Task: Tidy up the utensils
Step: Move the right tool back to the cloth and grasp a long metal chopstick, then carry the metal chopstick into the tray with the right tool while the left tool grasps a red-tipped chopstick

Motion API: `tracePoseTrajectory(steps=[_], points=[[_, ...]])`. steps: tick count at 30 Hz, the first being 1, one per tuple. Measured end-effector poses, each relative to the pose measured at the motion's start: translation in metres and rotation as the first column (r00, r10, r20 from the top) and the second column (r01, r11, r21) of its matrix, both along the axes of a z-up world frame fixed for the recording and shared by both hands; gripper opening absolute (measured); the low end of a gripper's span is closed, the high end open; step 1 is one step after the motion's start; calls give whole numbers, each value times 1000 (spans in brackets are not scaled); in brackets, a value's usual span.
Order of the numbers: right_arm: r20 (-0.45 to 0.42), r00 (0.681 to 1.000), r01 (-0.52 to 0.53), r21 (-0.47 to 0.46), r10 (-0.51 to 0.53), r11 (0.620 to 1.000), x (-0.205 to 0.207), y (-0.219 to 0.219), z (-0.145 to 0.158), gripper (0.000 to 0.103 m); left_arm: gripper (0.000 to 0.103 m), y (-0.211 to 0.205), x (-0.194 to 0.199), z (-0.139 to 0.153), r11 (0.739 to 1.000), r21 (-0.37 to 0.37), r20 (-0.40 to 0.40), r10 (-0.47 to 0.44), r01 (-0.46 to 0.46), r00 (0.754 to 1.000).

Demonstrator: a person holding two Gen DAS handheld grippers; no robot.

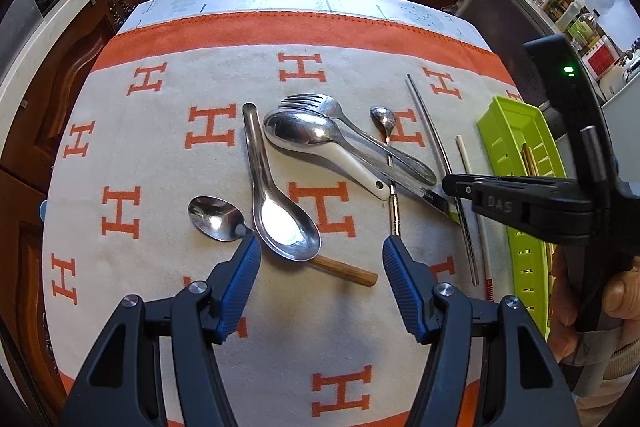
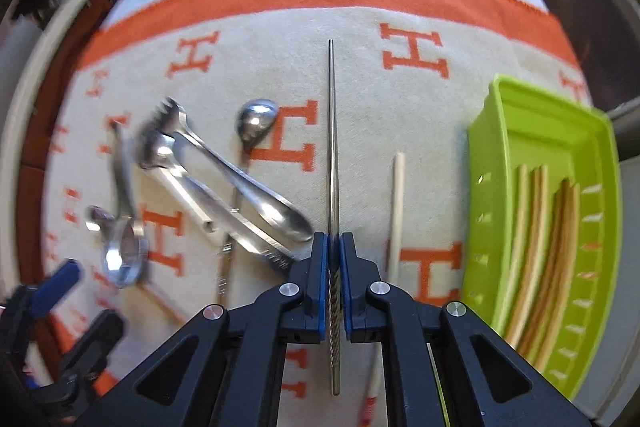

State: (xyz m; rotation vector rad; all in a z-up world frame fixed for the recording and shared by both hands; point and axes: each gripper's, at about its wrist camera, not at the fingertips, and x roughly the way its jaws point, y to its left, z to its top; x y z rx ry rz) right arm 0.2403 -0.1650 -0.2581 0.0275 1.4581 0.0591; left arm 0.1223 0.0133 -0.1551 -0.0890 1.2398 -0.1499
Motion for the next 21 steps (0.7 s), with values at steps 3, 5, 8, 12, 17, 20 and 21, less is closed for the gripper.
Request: tracePoseTrajectory(steps=[3, 5, 8, 12, 17, 20, 21], points=[[30, 999, 41, 109, -45, 993, -12, -18, 19, 5, 62, -6, -1, 4, 1000, -2, 2, -14, 14, 1000], [62, 995, 60, 172, -72, 983, -26, -32, 37, 5, 62, -14, -3, 7, 1000, -5, 5, -31, 31, 1000], [111, 988, 81, 226, -108, 971, -47, -50, 65, 5, 62, -29, -3, 12, 997, -25, 2, -69, 69, 998], [169, 970, 126, 271, -176, 954, -87, -79, 99, 5, 62, -60, 1, 11, 991, -49, -24, -126, 124, 992], [203, 950, 185, 250, -239, 950, -134, -134, 121, 5, 62, -103, 9, -5, 983, -65, -90, -180, 174, 980], [217, 945, 204, 196, -245, 959, -151, -156, 123, 5, 59, -126, 13, -21, 980, -70, -143, -193, 184, 971], [218, 945, 205, 179, -242, 962, -155, -161, 121, 5, 57, -132, 15, -26, 980, -71, -161, -193, 184, 968]])
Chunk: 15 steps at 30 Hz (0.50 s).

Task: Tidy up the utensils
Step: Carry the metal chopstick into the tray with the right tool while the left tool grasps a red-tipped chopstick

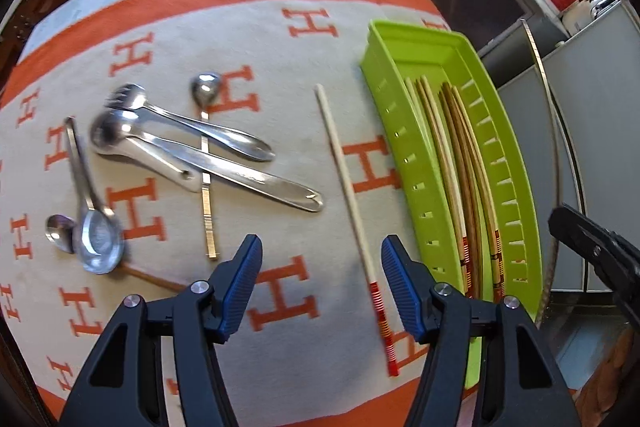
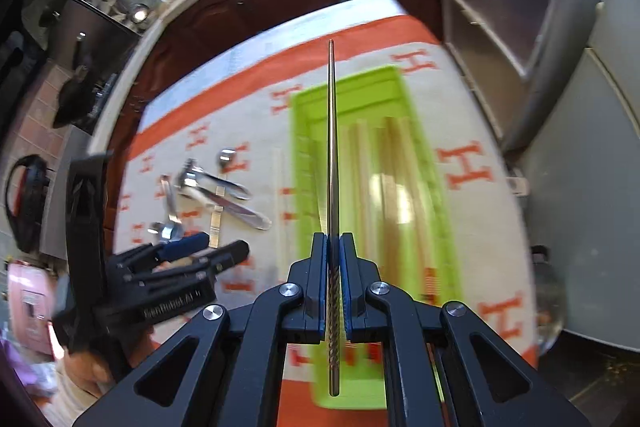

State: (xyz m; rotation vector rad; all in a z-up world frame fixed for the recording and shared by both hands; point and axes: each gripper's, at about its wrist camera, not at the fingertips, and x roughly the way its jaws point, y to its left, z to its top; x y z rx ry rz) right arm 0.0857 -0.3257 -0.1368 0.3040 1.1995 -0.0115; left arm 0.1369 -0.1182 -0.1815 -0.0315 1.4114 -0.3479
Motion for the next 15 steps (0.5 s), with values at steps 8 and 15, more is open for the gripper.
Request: tracePoseTrajectory(steps=[8, 15], points=[[-45, 998, -41, -111, 36, 993, -14, -22, -22, 6, 42, -20, 2, -26, 999, 25, -70, 36, -34, 997], [-37, 999, -30, -66, 27, 997, -11, -21, -31, 7, 42, -37, -1, -29, 995, 95, -50, 24, -19, 998]])
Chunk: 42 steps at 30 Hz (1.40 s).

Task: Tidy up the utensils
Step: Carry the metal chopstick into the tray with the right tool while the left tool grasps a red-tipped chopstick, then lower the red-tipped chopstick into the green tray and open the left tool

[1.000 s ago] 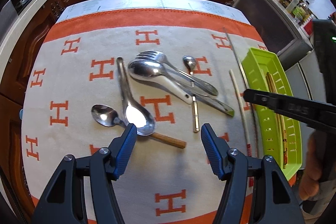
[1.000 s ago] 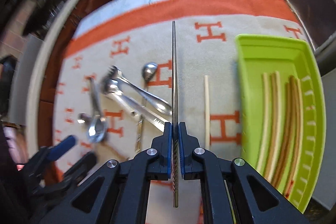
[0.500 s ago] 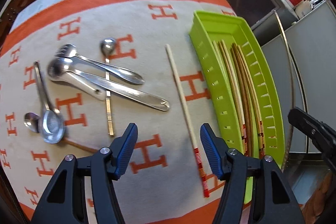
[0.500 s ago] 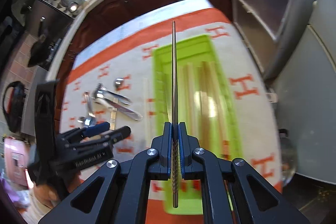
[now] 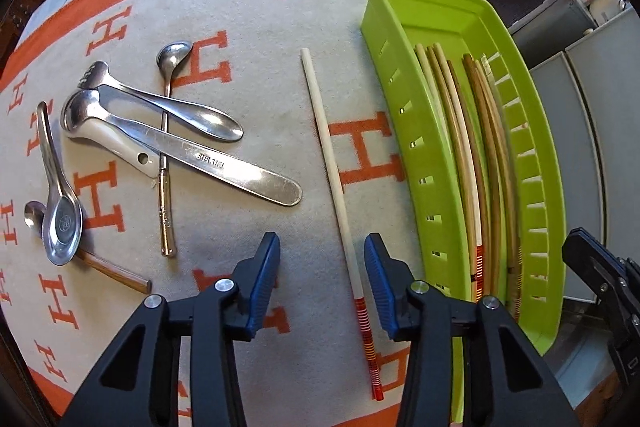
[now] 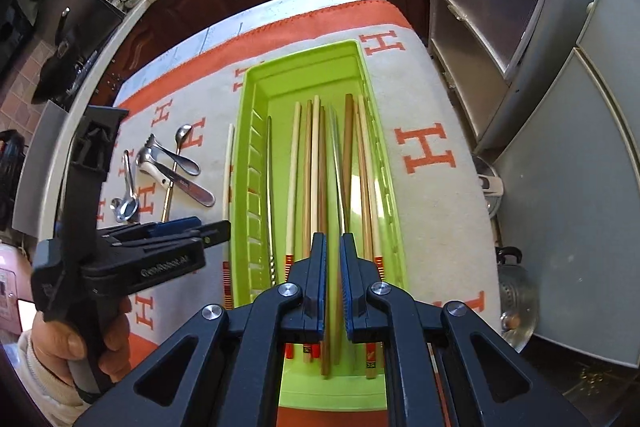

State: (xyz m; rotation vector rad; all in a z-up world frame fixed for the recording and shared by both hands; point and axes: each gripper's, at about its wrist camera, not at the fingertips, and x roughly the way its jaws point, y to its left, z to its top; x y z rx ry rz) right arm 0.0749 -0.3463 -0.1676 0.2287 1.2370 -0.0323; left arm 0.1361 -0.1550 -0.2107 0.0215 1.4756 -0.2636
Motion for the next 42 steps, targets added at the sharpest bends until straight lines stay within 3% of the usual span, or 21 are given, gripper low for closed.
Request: tracePoseTrajectory(steps=[5, 7, 10, 19, 27, 30, 39, 42], points=[[13, 1000, 12, 36, -13, 999, -3, -3, 0, 7, 39, -20, -1, 0, 997, 71, 23, -31, 29, 999], [16, 1000, 27, 53, -27, 998, -5, -6, -1, 7, 27, -25, -3, 1, 994, 104, 42, -34, 30, 999], [22, 999, 44, 71, -46, 997, -7, -11, -1, 7, 4, -21, -2, 2, 997, 83, 47, -16, 12, 999], [24, 993, 114, 163, -119, 980, -16, -29, -5, 7, 3, 15, -11, 7, 992, -89, -11, 92, -93, 996], [38, 983, 167, 206, -179, 964, -28, -40, -2, 7, 3, 13, -26, 64, 962, -260, 15, 83, -76, 996], [48, 980, 178, 207, -192, 962, -32, -40, 2, 7, 3, -7, -22, 81, 949, -312, 25, 59, -48, 998], [73, 968, 224, 192, -242, 955, -48, -47, 17, 7, 4, -62, -11, 73, 951, -310, 17, -21, 25, 1000], [74, 964, 238, 192, -256, 952, -52, -51, 19, 7, 19, -73, -10, 64, 965, -258, 33, -39, 46, 999]])
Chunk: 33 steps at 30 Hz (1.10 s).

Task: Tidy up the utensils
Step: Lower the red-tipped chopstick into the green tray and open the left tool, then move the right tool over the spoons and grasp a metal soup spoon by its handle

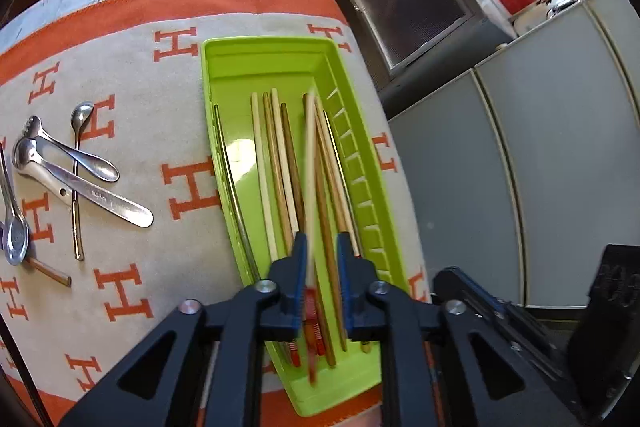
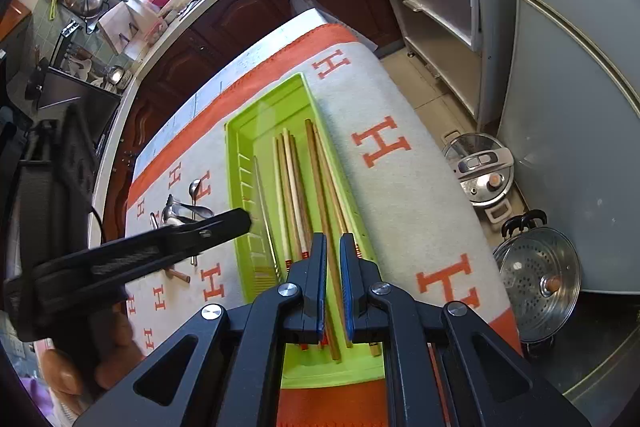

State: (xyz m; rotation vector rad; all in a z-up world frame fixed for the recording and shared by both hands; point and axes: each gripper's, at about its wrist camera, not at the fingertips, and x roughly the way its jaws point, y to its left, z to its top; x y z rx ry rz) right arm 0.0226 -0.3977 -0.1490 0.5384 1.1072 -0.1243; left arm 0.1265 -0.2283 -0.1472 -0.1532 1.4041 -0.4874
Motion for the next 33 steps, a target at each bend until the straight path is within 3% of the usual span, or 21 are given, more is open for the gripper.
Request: tracePoseTrajectory(steps=[1, 6, 11, 22, 33], points=[[-1, 1000, 5, -1, -5, 1000, -2, -1, 0, 7, 24, -2, 0, -2, 1000, 9, 3, -8, 8, 1000], [-3, 1000, 8, 1, -8, 1000, -6, -2, 1, 7, 30, 1, -7, -1, 999, 45, 41, -23, 21, 999], [-4, 1000, -22, -1, 22, 1000, -1, 10, 2, 7, 49, 27, -20, 6, 997, 80, 117, -11, 2, 993], [-10, 990, -143, -14, 143, 990, 14, 57, 4, 7, 56, 139, -31, 13, 979, 127, 164, 135, -156, 977], [-35, 954, -300, -53, 299, 952, 38, 126, 15, 7, 56, 258, -37, 33, 923, 259, 234, 226, -285, 945]])
